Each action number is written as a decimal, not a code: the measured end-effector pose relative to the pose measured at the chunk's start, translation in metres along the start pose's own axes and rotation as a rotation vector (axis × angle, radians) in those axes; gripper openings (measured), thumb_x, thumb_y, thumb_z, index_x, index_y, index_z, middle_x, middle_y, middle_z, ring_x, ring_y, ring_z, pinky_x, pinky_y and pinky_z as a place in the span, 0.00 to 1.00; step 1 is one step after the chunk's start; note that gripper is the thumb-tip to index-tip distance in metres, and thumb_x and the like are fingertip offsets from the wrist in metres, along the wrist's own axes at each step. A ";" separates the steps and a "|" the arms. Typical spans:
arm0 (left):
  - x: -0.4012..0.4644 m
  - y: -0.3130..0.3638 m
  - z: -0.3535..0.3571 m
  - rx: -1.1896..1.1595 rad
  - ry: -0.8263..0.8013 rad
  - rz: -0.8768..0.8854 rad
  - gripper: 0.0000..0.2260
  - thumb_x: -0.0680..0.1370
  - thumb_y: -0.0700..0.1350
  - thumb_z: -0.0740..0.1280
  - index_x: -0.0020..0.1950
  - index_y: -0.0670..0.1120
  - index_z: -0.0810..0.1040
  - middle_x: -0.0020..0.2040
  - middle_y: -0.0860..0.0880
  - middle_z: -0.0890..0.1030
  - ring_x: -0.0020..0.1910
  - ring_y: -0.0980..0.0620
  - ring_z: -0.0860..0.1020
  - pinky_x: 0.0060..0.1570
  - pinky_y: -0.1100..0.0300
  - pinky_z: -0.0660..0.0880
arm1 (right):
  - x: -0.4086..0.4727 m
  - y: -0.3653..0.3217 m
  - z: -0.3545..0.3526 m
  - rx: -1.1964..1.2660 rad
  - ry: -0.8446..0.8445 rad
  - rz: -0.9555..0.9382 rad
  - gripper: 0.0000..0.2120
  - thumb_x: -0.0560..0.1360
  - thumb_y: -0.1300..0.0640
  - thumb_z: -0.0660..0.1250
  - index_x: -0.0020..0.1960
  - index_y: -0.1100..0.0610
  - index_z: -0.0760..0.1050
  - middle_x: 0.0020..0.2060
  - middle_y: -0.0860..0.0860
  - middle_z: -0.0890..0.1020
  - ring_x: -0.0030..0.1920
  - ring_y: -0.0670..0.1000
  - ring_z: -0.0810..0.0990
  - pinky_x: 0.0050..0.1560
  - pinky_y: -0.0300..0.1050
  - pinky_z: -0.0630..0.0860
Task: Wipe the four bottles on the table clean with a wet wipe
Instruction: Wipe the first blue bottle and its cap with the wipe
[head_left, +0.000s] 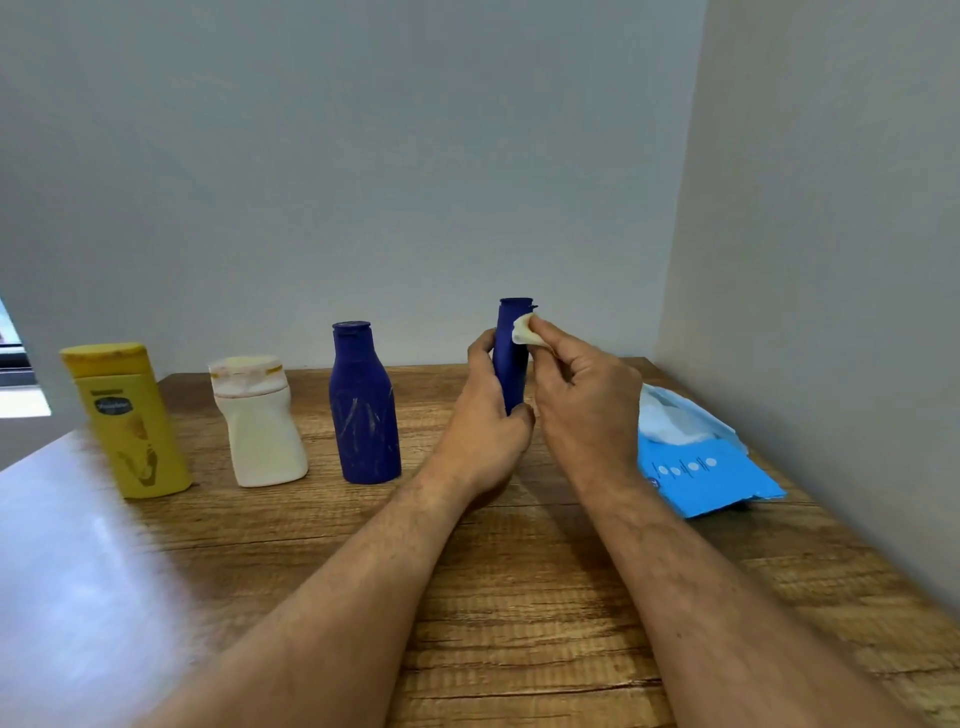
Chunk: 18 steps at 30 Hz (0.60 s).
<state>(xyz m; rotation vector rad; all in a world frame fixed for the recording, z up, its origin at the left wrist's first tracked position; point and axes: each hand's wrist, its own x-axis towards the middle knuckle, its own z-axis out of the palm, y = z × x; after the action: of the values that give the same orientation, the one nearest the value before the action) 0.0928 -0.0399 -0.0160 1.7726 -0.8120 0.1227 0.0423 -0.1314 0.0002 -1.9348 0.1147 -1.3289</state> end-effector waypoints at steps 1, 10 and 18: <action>0.000 0.000 0.001 0.028 -0.001 0.012 0.39 0.78 0.35 0.66 0.79 0.59 0.49 0.64 0.48 0.75 0.60 0.52 0.78 0.60 0.55 0.79 | 0.001 0.000 0.001 0.008 0.008 -0.030 0.14 0.80 0.54 0.65 0.65 0.51 0.78 0.57 0.46 0.83 0.56 0.43 0.80 0.58 0.37 0.78; 0.001 -0.002 0.007 0.320 0.088 0.053 0.49 0.76 0.39 0.71 0.81 0.57 0.37 0.73 0.44 0.56 0.73 0.46 0.58 0.74 0.42 0.63 | 0.001 0.008 0.007 -0.017 -0.039 -0.233 0.15 0.79 0.57 0.67 0.64 0.56 0.79 0.53 0.50 0.77 0.52 0.46 0.78 0.55 0.26 0.72; 0.000 0.002 0.006 0.000 0.093 0.035 0.40 0.70 0.42 0.69 0.68 0.70 0.49 0.70 0.49 0.65 0.69 0.47 0.70 0.68 0.47 0.73 | 0.002 0.003 0.000 0.039 0.029 -0.120 0.15 0.80 0.57 0.65 0.66 0.56 0.78 0.56 0.50 0.83 0.54 0.44 0.80 0.52 0.27 0.75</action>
<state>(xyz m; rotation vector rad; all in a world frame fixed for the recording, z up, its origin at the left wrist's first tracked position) 0.0900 -0.0453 -0.0165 1.7398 -0.7758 0.2260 0.0445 -0.1349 -0.0001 -1.9155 -0.0133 -1.4276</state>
